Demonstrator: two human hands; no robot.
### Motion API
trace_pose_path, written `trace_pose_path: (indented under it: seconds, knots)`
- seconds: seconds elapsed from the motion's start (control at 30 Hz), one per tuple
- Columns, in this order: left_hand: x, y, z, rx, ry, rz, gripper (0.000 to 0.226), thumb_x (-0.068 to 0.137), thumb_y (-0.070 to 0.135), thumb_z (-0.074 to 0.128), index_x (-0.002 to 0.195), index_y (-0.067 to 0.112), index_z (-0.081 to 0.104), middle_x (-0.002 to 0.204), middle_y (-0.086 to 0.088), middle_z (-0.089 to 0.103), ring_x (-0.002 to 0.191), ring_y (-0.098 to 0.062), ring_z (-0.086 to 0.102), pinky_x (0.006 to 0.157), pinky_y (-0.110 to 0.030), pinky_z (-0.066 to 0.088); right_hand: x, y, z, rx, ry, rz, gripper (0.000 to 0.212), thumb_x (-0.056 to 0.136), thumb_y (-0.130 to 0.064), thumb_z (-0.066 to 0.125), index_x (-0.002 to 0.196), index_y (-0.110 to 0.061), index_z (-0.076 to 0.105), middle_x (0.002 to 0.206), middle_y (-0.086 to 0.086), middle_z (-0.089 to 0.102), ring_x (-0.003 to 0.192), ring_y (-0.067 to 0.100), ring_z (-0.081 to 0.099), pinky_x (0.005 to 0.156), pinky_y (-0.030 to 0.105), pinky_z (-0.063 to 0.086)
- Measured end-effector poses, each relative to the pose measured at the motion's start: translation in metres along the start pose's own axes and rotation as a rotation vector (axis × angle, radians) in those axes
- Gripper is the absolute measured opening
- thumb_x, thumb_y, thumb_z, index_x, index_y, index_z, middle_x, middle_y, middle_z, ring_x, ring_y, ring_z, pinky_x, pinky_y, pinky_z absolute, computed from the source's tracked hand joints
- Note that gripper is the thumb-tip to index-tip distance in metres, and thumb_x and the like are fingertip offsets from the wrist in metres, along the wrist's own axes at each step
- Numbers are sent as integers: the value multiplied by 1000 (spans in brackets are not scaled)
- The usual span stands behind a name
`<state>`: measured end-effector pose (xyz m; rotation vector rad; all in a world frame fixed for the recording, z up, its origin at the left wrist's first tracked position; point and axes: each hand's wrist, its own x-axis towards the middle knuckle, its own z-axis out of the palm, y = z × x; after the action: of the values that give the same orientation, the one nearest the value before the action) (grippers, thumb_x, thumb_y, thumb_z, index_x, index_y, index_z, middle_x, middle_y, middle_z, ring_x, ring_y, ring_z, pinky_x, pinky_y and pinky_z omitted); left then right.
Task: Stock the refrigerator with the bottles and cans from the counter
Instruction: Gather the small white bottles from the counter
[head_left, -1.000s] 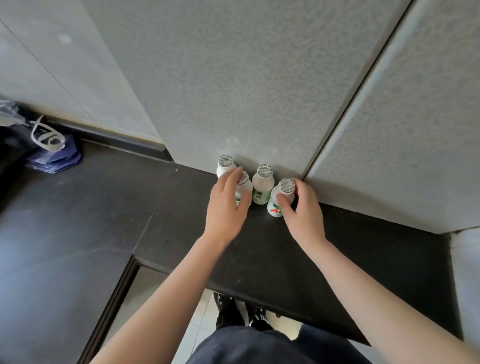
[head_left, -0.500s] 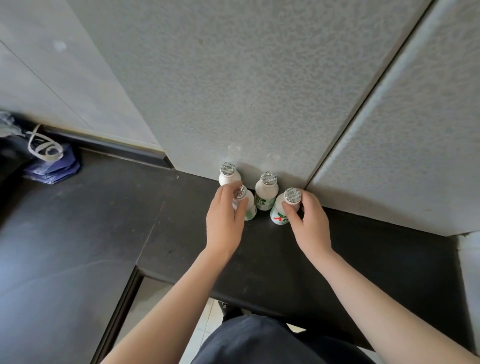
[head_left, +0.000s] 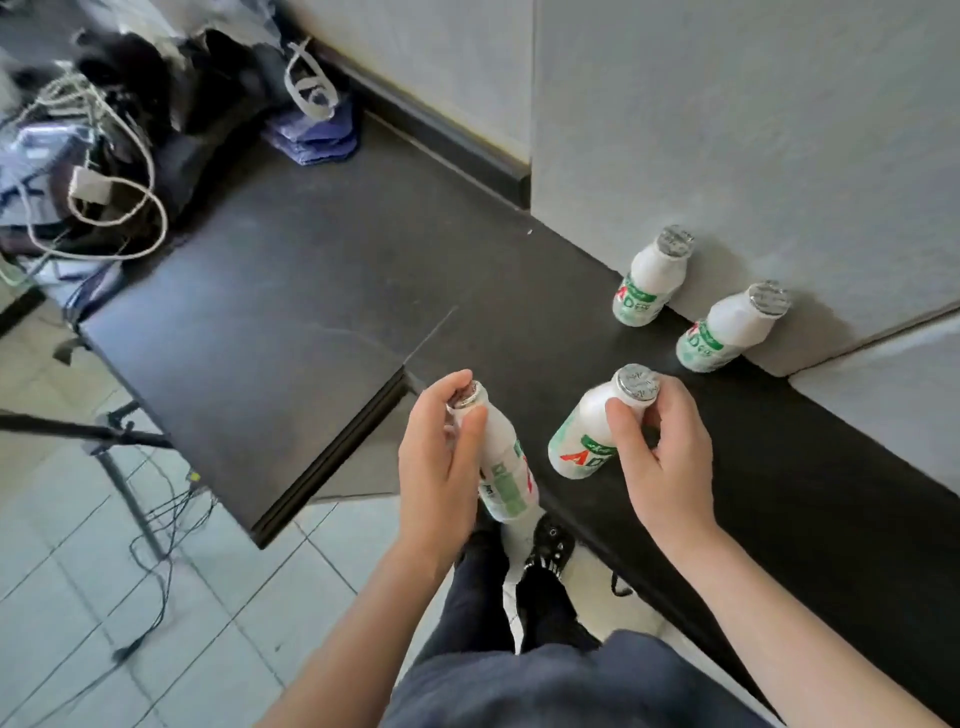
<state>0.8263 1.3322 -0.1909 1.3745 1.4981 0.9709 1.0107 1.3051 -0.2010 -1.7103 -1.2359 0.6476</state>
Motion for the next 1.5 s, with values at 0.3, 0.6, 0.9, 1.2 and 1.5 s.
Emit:
trace_pose_path:
  seconds: [0.3,0.6,0.9,1.2,1.5]
  knots:
    - [-64,-45,-112,-116,336,-199,23,96,20,53,103,41,56,91,24,61,77,2,55,65,-10,45,-32,-50,102,68,-471,-103,26,84,-49,47,92,-25,54,86,-13,55,79,3,53,65,10,40]
    - [-171,-103,-254,-150,582,-229,19,92,29,55,103,44,57,99,16,63,87,-10,60,74,-24,51,-139,-133,231,89,-737,-212,22,79,-55,49,90,-37,54,90,-13,60,83,1,56,68,11,42]
    - [-344,-196,-440,-52,996,-370,20,85,36,56,104,43,55,103,21,60,91,-3,58,74,-21,49,-329,-218,387,71,-1071,-374,37,81,-57,50,93,-23,56,88,-4,59,81,7,55,69,32,47]
    - [-475,-238,-536,-86,1414,-504,30,89,24,62,102,50,52,106,21,58,93,0,57,73,-18,48,-487,-305,491,112,-1391,-561,18,88,-50,53,84,-33,54,81,-16,58,76,3,55,63,17,45]
    - [-581,-282,-640,-78,1795,-601,29,89,20,62,101,46,55,105,22,60,94,3,57,72,-12,46,-664,-383,607,183,-1751,-701,5,90,-39,54,87,-36,55,90,-10,61,80,0,56,65,16,45]
